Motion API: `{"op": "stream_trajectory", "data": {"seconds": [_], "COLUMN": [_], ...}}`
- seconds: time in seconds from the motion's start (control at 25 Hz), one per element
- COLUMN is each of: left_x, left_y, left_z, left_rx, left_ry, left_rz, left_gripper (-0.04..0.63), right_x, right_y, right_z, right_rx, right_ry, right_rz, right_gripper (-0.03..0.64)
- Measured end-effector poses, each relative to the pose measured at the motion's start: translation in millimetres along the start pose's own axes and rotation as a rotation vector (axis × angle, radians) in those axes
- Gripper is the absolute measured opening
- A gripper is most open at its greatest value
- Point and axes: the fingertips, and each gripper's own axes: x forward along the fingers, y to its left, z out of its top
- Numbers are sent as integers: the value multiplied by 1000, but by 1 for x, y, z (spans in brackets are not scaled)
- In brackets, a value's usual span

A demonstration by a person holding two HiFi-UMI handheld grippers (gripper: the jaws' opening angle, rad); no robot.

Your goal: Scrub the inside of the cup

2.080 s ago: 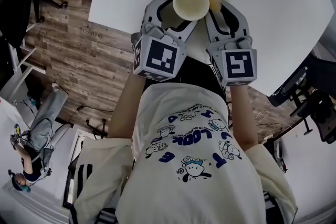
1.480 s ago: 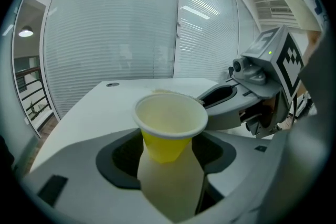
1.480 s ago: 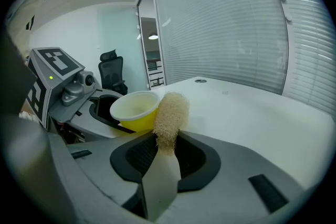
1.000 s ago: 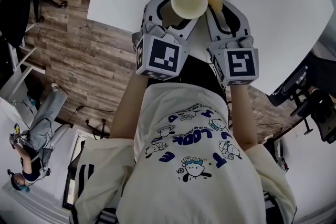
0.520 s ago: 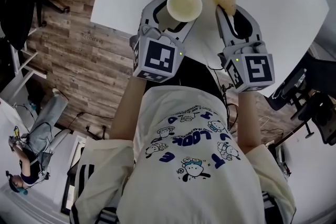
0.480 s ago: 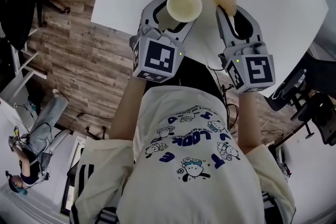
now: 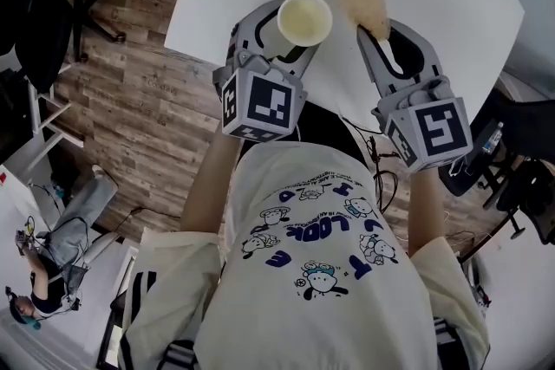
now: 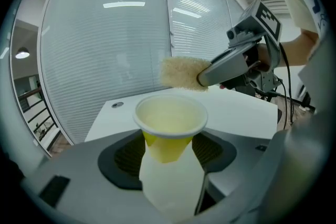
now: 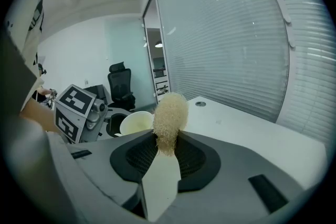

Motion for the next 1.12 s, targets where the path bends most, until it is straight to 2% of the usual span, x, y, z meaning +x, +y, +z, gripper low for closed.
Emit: {"op": "stream_trajectory", "data": {"seconds": [0.28, 0.44, 0.92, 1.12], "left_x": [-12, -19, -28, -31], "left_y": [7, 5, 5, -2], "left_z": [21, 26, 36, 41], "left_rx": [82, 112, 328, 390], "left_ry": [11, 40, 107, 124], "left_rz": [37, 43, 95, 111], "left_gripper": [307, 307, 308, 307], "right_x": [-19, -29, -24, -25], "right_y": [17, 38, 65, 70], "right_z": [33, 43, 27, 19], "right_rx": [-56, -131, -332, -372], "right_ry": [-13, 4, 181, 255], "right_rz": [64, 131, 217, 213], "right_gripper": [110, 109, 109, 109]}}
